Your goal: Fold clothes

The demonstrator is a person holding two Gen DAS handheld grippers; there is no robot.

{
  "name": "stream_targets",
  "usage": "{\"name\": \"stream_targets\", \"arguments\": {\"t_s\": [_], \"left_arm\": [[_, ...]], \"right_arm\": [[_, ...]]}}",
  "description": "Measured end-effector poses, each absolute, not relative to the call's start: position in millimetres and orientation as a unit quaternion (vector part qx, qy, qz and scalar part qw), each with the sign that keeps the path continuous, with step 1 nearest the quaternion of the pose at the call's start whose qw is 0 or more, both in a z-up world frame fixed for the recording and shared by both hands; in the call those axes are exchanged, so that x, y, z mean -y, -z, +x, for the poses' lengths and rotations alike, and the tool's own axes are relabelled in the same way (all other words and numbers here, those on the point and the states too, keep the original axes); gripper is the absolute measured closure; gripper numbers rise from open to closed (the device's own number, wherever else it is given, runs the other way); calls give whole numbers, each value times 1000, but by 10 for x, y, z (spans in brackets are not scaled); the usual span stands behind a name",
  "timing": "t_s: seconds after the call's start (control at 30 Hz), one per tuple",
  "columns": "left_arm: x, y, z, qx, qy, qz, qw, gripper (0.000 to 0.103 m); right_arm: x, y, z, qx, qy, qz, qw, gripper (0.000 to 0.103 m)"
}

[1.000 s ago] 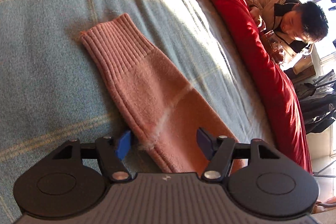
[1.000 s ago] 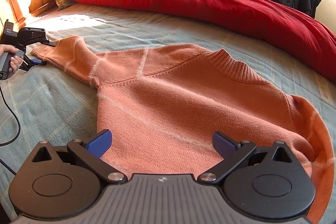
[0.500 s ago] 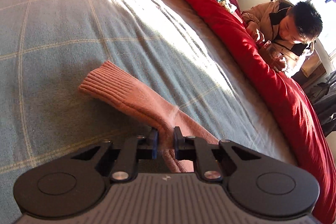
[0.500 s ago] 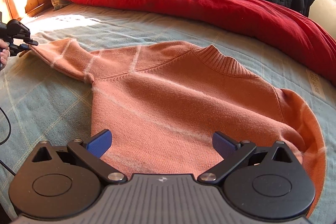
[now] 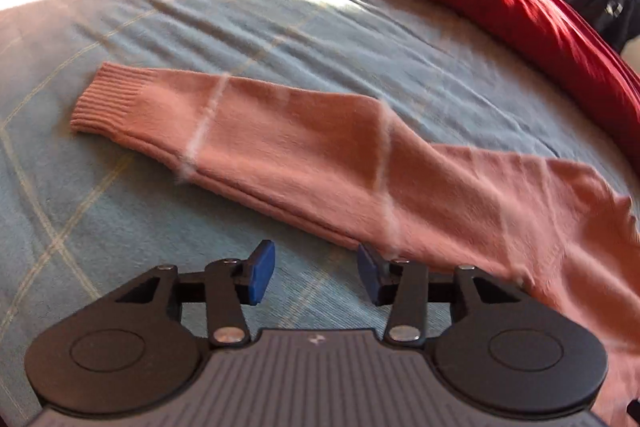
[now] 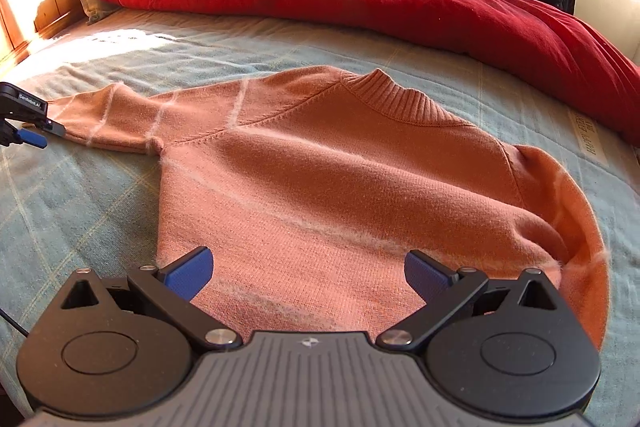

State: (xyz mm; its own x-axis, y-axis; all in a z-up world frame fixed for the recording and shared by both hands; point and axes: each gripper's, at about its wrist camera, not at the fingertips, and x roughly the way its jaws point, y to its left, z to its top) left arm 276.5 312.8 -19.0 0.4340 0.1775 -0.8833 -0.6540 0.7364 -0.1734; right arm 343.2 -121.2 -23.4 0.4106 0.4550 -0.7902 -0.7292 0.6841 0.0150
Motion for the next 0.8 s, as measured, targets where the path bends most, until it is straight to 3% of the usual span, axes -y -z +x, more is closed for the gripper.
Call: {"name": "stream_targets", "arguments": {"t_s": [0.07, 0.33, 0.53, 0.8], "left_arm": [[-2815, 176, 2954, -482, -205, -220, 823, 52], [-1619, 117, 3500, -505, -31, -121, 854, 49], [-900, 50, 3677, -495, 53, -38, 866, 41], [-290, 94, 3868, -490, 101, 0, 866, 40]], "right_arm": [[1271, 235, 3434, -409, -354, -165, 825, 0], [1702, 226, 3439, -413, -309, -158, 842, 0], [2312, 149, 3438, -400, -184, -116, 890, 0], [2820, 534, 3711, -484, -81, -57, 869, 0]]}}
